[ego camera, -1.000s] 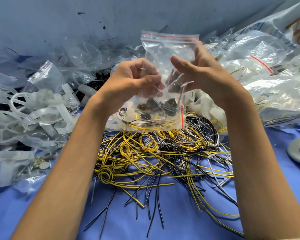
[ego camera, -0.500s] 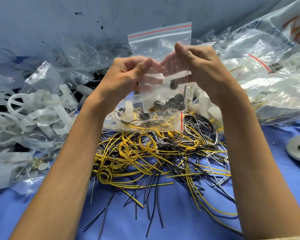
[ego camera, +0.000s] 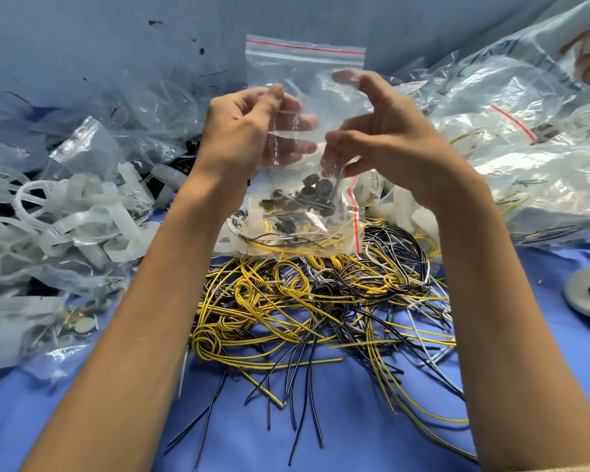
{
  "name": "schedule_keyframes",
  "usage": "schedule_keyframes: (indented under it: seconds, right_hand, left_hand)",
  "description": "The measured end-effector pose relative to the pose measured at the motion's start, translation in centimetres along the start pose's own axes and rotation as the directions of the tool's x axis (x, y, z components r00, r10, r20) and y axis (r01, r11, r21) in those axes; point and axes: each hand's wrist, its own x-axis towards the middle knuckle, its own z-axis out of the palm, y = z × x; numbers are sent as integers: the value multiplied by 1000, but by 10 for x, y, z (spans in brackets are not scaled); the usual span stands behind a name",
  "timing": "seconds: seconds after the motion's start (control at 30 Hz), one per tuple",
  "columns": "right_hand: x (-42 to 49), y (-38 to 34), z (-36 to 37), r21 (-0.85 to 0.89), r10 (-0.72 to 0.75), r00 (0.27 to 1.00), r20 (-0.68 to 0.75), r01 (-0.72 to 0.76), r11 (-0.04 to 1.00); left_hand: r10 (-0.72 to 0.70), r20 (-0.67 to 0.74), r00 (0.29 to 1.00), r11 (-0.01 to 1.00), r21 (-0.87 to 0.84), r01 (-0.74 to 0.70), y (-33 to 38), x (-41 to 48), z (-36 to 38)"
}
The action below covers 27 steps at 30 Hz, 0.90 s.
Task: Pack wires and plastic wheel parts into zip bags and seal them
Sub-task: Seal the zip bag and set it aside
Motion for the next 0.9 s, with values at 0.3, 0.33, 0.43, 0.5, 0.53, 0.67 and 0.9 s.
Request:
schedule_keyframes:
  seconds: [0.3,0.33,0.43,0.5,0.53,0.67,0.9]
  right_hand:
    - [-3,-4,0,-62,-200,959,-201,191,980]
    - [-2,-4,1,-58,-203,951,-232,195,979]
    - [-1,-1,-3,-46,-187,943,-275,181,982]
    - [-2,0,-4,-75,-172,953,-250,159,985]
    - [-2,0,-4,-74,-157,957,-244,143,987]
    - [0,2,-4,9,-79,963,-258,84,996]
    - [-2,8,-7,-17,42,999,23,-42,999]
  left_hand:
    - [34,29,999,999,-9,-34,-3,2,-4]
    - [53,36,998,999,-5,-53,-3,2,-4]
    - [108,125,986,992,46,-115,-4,3,-8]
    - [107,214,971,984,115,-134,-5,2,-9]
    - [102,242,965,979,146,-140,-6,1,-8]
    - [98,243,965,974,176,-143,-9,0,-8]
    - [145,159,977,980,113,-163,-9,-1,-8]
